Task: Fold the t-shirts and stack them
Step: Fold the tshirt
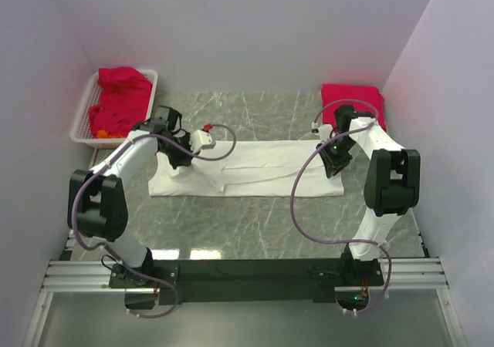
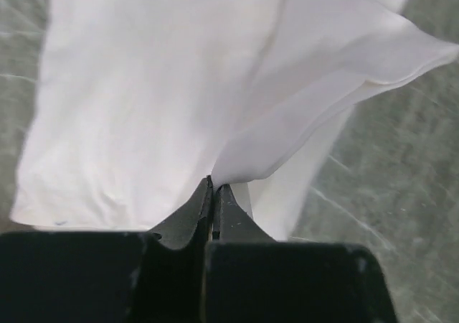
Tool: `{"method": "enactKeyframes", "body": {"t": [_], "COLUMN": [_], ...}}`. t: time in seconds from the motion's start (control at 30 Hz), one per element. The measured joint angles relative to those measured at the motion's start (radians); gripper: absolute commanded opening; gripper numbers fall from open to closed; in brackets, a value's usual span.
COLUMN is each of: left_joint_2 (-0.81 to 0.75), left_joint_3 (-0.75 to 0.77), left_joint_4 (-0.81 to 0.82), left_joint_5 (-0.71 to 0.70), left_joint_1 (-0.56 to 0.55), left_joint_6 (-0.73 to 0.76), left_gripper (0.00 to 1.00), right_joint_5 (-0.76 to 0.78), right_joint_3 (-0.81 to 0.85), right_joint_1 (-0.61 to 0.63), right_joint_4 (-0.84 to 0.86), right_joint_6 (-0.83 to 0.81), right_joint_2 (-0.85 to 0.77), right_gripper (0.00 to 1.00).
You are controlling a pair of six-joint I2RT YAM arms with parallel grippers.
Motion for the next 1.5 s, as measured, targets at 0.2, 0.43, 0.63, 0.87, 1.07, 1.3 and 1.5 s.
{"method": "enactKeyframes", "body": {"t": [0.2,0.43,0.63,0.87,1.07,1.3,1.5], "left_joint_2": [0.14,0.264,0.319,0.354,0.347,0.26,0.132], "left_joint_3": [0.154,0.26,0.308,0.317,0.277,0.113,0.033], "left_joint_4": [-0.008,0.085,0.209,0.256,0.281,0.301,0.282], "left_joint_5": [0.029,0.032,0.011,-0.012,-0.019,-0.085,-0.107], "left_joint_1": [0.061,0.076,0.076,0.076,0.065,0.017,-0.017], "left_joint_6": [-0.002,-0.061,-0.098,-0.1,-0.097,-0.116,-0.18], "left_gripper": [0.01,0.01,0.01,0.01,0.01,0.01,0.01], "right_joint_5": [-0.001,-0.012,-0.012,-0.012,-0.012,-0.011,-0.011], "right_joint_3": [0.018,0.051,0.063,0.063,0.063,0.063,0.063], "right_joint_1": [0.0,0.0,0.0,0.0,0.0,0.0,0.0], "right_joint_4": [0.001,0.001,0.006,0.008,0.008,0.007,0.008], "right_joint_6": [0.0,0.0,0.001,0.001,0.001,0.001,0.0], "right_joint_2": [0.006,0.036,0.061,0.072,0.072,0.072,0.072], "right_gripper": [0.33,0.33,0.33,0.33,0.33,0.33,0.33]}}
